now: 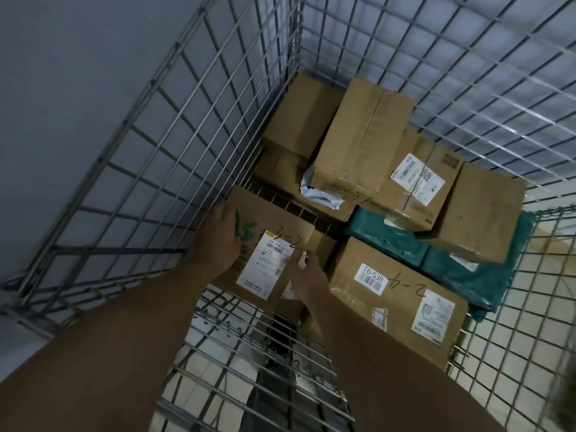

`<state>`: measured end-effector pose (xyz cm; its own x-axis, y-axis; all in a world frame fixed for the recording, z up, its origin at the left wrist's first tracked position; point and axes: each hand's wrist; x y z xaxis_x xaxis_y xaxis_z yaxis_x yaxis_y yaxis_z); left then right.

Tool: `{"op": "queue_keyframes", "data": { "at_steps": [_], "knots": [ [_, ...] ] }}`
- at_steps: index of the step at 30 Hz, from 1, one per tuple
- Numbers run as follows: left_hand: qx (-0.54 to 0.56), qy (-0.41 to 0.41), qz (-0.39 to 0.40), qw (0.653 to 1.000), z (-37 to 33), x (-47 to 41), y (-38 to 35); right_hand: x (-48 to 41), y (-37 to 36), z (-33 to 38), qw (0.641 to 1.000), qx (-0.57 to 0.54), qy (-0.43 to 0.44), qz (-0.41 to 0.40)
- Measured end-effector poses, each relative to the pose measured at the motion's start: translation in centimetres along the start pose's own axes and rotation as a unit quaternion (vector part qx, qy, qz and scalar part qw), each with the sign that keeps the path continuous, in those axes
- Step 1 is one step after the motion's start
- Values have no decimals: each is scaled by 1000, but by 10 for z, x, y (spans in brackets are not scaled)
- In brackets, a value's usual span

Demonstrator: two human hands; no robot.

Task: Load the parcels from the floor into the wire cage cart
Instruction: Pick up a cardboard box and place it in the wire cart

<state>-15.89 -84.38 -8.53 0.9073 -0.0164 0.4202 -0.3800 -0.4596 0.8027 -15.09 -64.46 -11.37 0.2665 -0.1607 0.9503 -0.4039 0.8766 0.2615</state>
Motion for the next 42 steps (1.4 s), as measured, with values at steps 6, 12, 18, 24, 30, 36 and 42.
{"op": "queue_keyframes", "data": {
  "at_steps": [6,12,18,24,30,36,42],
  "knots": [
    [-120,-162,59,978,-71,-2,68,67,76,59,881,384,207,-182],
    [-202,-163,-24,965,-185,13,216,213,196,135,813,431,291,-261],
    [-225,-212,-81,948,-323,71,395,414,325,183,755,387,361,-388],
    [-272,-213,-205,916,-481,154,526,603,436,182,715,331,403,-467],
    [-295,-222,-285,885,-610,234,609,741,525,147,674,273,427,-538],
    [-292,-288,-298,862,-728,284,610,808,602,75,659,217,394,-603],
    [-284,-381,-284,833,-837,321,578,841,681,-37,662,152,306,-667]
  ]
}}
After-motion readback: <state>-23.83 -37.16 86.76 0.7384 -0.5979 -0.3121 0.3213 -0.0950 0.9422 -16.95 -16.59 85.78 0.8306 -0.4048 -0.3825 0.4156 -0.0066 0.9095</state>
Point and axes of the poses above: each hand's wrist, its own x-axis away from the middle knuckle, its own y-axis out of the back of the hand, z = x × y, and after that the axes turned 14 degrees about -y, right-handed
